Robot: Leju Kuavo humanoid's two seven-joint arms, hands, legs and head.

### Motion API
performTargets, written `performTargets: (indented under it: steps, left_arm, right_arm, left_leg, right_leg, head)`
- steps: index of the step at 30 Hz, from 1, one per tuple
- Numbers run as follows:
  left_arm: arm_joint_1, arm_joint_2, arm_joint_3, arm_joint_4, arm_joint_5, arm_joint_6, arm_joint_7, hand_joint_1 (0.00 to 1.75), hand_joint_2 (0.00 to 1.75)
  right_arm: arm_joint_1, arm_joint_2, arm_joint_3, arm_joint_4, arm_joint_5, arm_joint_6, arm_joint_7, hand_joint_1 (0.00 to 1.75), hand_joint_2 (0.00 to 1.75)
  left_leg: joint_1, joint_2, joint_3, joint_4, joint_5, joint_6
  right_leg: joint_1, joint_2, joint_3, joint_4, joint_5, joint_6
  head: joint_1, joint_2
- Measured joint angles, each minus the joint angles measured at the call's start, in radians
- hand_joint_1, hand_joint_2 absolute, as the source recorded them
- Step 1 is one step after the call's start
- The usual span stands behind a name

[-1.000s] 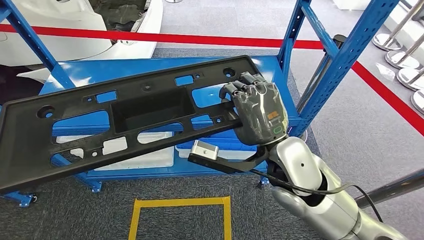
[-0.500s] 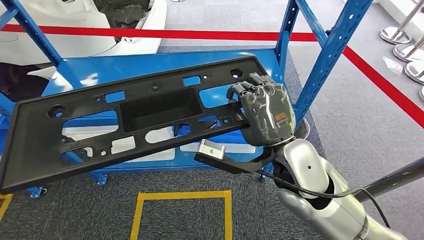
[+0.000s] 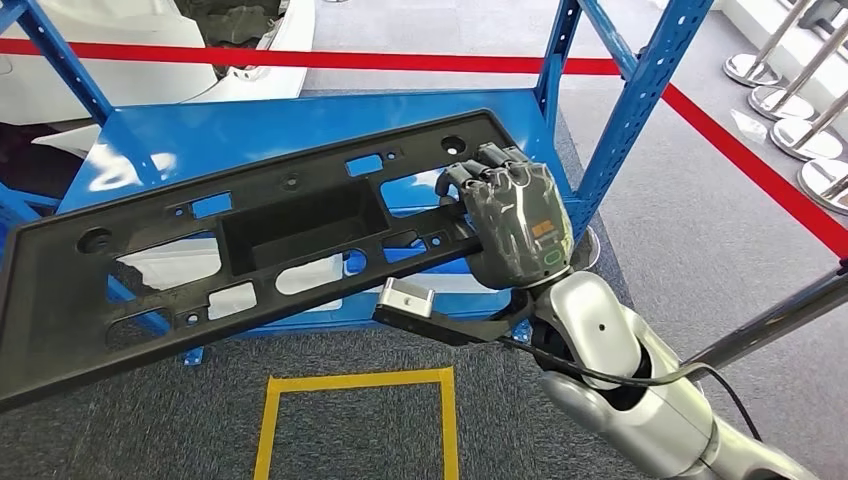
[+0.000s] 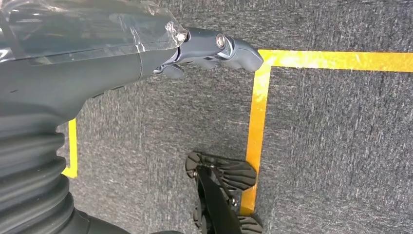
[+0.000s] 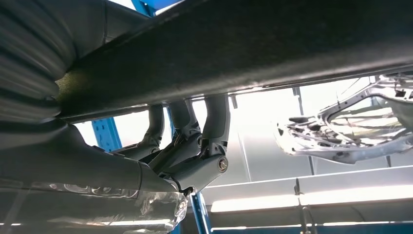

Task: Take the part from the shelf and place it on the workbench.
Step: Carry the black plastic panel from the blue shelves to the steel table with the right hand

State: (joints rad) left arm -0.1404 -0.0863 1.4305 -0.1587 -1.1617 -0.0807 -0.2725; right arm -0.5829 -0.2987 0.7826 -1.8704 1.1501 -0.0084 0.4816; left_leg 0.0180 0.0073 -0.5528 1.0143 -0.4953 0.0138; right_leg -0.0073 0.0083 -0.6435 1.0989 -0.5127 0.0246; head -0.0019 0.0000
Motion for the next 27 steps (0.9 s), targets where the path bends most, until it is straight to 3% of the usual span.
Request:
performTargets:
  steps: [2, 3, 4, 5, 6, 8, 9, 10, 13, 15, 18, 19, 20, 21, 24, 26, 27]
  left_arm:
    - [-0.001, 0.0, 0.0, 0.0, 0.0, 0.0, -0.001, 0.0, 1.75]
    - [-0.001, 0.0, 0.0, 0.0, 0.0, 0.0, -0.002, 0.0, 1.75]
    - [-0.001, 0.0, 0.0, 0.0, 0.0, 0.0, -0.002, 0.0, 1.75]
    - [-0.001, 0.0, 0.0, 0.0, 0.0, -0.001, -0.002, 0.0, 1.75]
    - [-0.001, 0.0, 0.0, 0.0, -0.001, -0.001, -0.003, 0.0, 1.75]
    - [-0.002, 0.0, 0.0, 0.0, -0.001, -0.002, -0.004, 0.0, 1.75]
    - [-0.003, 0.0, 0.0, 0.0, -0.002, -0.003, -0.005, 0.0, 1.75]
    - [-0.004, 0.0, 0.0, 0.0, -0.002, -0.003, -0.007, 0.0, 1.75]
    - [-0.005, 0.0, 0.0, 0.0, -0.005, -0.005, -0.009, 0.0, 1.75]
    - [-0.007, -0.001, 0.0, 0.0, -0.008, -0.006, -0.01, 0.0, 1.75]
    - [-0.009, -0.001, 0.0, 0.0, -0.009, -0.006, -0.01, 0.0, 1.75]
    - [-0.009, -0.001, 0.0, 0.0, -0.01, -0.006, -0.01, 0.0, 1.75]
    - [-0.01, -0.001, 0.0, 0.0, -0.01, -0.006, -0.011, 0.0, 1.75]
    - [-0.01, -0.001, 0.0, 0.0, -0.01, -0.006, -0.011, 0.0, 1.75]
    - [-0.014, 0.0, 0.0, 0.0, -0.011, -0.006, -0.011, 0.0, 1.75]
    - [-0.016, 0.0, 0.0, 0.0, -0.011, -0.006, -0.012, 0.0, 1.75]
    - [-0.016, 0.0, 0.0, 0.0, -0.011, -0.006, -0.012, 0.0, 1.75]
  right_arm:
    - [0.001, 0.0, 0.0, 0.0, -0.001, 0.0, 0.001, 1.75, 1.75]
    - [0.002, 0.0, 0.0, 0.0, -0.001, 0.0, 0.003, 1.75, 1.75]
    - [0.003, 0.0, 0.0, 0.0, -0.001, 0.0, 0.004, 1.75, 1.75]
    - [0.003, 0.0, 0.0, 0.0, -0.001, 0.0, 0.005, 1.75, 1.75]
    - [0.003, -0.001, 0.0, 0.0, -0.001, 0.0, 0.006, 1.75, 1.75]
    - [0.001, -0.001, 0.0, -0.001, -0.001, 0.001, 0.009, 1.75, 1.75]
    - [0.001, -0.001, 0.0, -0.002, -0.001, 0.001, 0.011, 1.75, 1.75]
    - [0.0, -0.001, 0.0, -0.004, -0.001, 0.002, 0.012, 1.75, 1.75]
    - [0.002, -0.003, 0.0, -0.005, -0.001, 0.002, 0.016, 1.75, 1.75]
    - [0.002, -0.003, 0.0, -0.006, -0.001, 0.003, 0.017, 1.75, 1.75]
    - [0.004, -0.004, 0.0, -0.008, -0.001, 0.003, 0.023, 1.75, 1.75]
    - [0.006, -0.004, 0.0, -0.008, -0.001, 0.003, 0.025, 1.75, 1.75]
    - [0.009, -0.004, 0.0, -0.008, -0.001, 0.003, 0.026, 1.75, 1.75]
    - [0.011, -0.004, 0.0, -0.008, -0.001, 0.003, 0.027, 1.75, 1.75]
    - [0.012, -0.005, 0.0, -0.008, -0.001, 0.002, 0.029, 1.75, 1.75]
    - [0.013, -0.005, -0.001, -0.009, -0.003, 0.002, 0.03, 1.75, 1.75]
    - [0.013, -0.005, -0.001, -0.009, -0.005, 0.001, 0.03, 1.75, 1.75]
  left_leg:
    - [-0.001, 0.008, -0.018, 0.001, 0.012, 0.007]
    - [-0.002, 0.012, -0.028, 0.002, 0.018, 0.008]
    - [-0.003, 0.016, -0.036, 0.004, 0.023, 0.007]
    - [-0.003, 0.02, -0.043, 0.005, 0.028, 0.006]
    - [-0.003, 0.023, -0.049, 0.007, 0.031, 0.003]
    - [-0.004, 0.029, -0.058, 0.015, 0.037, -0.003]
    - [-0.006, 0.031, -0.062, 0.018, 0.04, -0.008]
    - [-0.008, 0.034, -0.065, 0.02, 0.043, -0.014]
    - [-0.006, 0.041, -0.069, 0.023, 0.05, -0.033]
    - [-0.004, 0.028, -0.087, 0.067, 0.007, -0.045]
    - [-0.003, 0.006, -0.146, 0.249, -0.115, -0.052]
    - [-0.004, 0.004, -0.152, 0.29, -0.134, -0.052]
    - [-0.004, 0.002, -0.14, 0.294, -0.133, -0.051]
    - [-0.004, -0.001, -0.108, 0.257, -0.115, -0.048]
    - [-0.002, -0.06, 0.019, 0.052, -0.052, -0.034]
    - [-0.005, -0.081, 0.042, 0.002, -0.047, -0.027]
    - [-0.006, -0.071, 0.041, 0.001, -0.042, -0.023]
  right_leg:
    - [-0.002, -0.002, -0.046, 0.128, -0.084, 0.006]
    - [-0.004, -0.003, -0.063, 0.186, -0.112, 0.009]
    - [-0.005, -0.003, -0.064, 0.213, -0.121, 0.01]
    - [-0.005, -0.004, -0.045, 0.2, -0.111, 0.01]
    - [-0.006, -0.007, -0.006, 0.146, -0.087, 0.009]
    - [-0.003, -0.024, 0.086, -0.003, -0.039, 0.002]
    - [-0.001, -0.031, 0.113, -0.054, -0.026, -0.002]
    - [0.002, -0.035, 0.123, -0.079, -0.021, -0.007]
    - [0.003, -0.025, 0.112, -0.087, -0.006, -0.026]
    - [0.0, -0.018, 0.1, -0.093, 0.012, -0.038]
    - [0.0, 0.0, 0.071, -0.091, 0.035, -0.046]
    - [0.001, 0.008, 0.06, -0.089, 0.041, -0.045]
    - [0.001, 0.017, 0.051, -0.087, 0.047, -0.044]
    - [0.001, 0.027, 0.043, -0.084, 0.052, -0.042]
    - [0.003, 0.056, 0.026, -0.075, 0.064, -0.032]
    - [0.002, 0.074, 0.018, -0.071, 0.072, -0.021]
    - [0.001, 0.084, 0.016, -0.072, 0.077, -0.013]
  head:
    - [0.012, 0.0]
    - [0.016, 0.0]
    - [0.019, 0.0]
    - [0.022, 0.0]
    - [0.025, 0.0]
    - [0.034, 0.0]
    - [0.037, 0.0]
    - [0.038, 0.0]
    - [0.032, 0.0]
    - [0.026, 0.0]
    - [0.009, 0.0]
    - [0.005, 0.0]
    - [0.002, 0.0]
    - [-0.001, 0.0]
    - [-0.007, 0.0]
    - [-0.006, 0.0]
    - [-0.004, 0.0]
